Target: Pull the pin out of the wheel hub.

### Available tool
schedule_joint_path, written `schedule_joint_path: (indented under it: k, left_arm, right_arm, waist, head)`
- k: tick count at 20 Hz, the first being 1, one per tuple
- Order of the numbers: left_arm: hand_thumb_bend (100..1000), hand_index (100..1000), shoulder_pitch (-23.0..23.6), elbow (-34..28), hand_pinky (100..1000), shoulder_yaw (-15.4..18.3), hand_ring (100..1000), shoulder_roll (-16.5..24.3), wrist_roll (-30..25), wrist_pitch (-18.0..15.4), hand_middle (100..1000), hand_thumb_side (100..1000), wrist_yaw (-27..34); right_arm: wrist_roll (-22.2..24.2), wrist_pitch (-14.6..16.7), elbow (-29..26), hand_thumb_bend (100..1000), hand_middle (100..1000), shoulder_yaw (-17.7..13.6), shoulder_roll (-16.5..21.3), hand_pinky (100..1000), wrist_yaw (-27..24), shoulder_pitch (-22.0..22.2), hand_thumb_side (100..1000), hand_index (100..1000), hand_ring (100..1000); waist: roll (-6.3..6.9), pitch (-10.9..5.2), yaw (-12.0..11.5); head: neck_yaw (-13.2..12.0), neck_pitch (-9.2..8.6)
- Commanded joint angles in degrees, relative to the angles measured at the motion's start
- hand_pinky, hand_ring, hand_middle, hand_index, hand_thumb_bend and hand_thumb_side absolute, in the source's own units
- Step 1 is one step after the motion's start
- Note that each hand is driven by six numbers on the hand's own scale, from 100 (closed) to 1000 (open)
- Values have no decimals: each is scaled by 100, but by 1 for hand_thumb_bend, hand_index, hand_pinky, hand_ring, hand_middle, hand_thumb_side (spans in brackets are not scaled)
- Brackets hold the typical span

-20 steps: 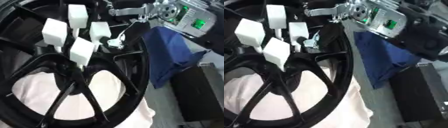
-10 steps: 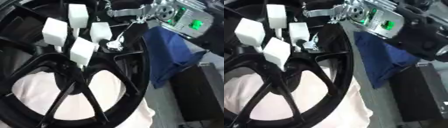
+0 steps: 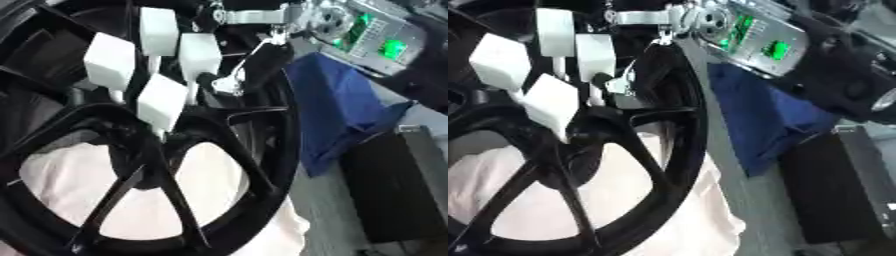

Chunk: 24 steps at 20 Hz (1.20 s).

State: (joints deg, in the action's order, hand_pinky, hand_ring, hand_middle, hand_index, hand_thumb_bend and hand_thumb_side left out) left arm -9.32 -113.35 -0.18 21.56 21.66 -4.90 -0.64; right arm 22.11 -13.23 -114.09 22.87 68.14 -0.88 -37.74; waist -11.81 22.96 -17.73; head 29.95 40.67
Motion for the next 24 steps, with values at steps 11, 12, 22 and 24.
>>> schedule_joint_path:
  k: [11, 12, 22, 24]
  left_arm:
    - [350, 734, 8, -124, 845, 40, 584, 56, 20, 5, 564, 731, -17]
    - [351, 734, 9, -124, 845, 43, 585, 62, 21, 4, 564, 730, -13]
    - [354, 734, 77, -124, 845, 126, 588, 77, 82, -10, 565, 720, 32]
    - [355, 734, 112, -124, 844, 172, 588, 84, 129, -17, 566, 716, 22]
  right_arm:
    - [-251, -88, -50, 100, 205, -647, 261, 851, -1239, 101, 196, 401, 628]
    - [-283, -75, -50, 100, 202, -703, 274, 852, -1307, 121, 192, 400, 627]
    - [-1146, 43, -50, 100, 173, -1814, 317, 873, -2283, 816, 110, 389, 629]
    - [-1425, 85, -50, 100, 175, -2187, 270, 879, -2428, 1266, 100, 394, 632]
  waist:
    - [116, -251, 143]
    - [124, -269, 157]
    - [285, -471, 394]
    - [325, -510, 475]
  head:
    - [24, 56]
    - [17, 60]
    - [-195, 66]
    - [-261, 81]
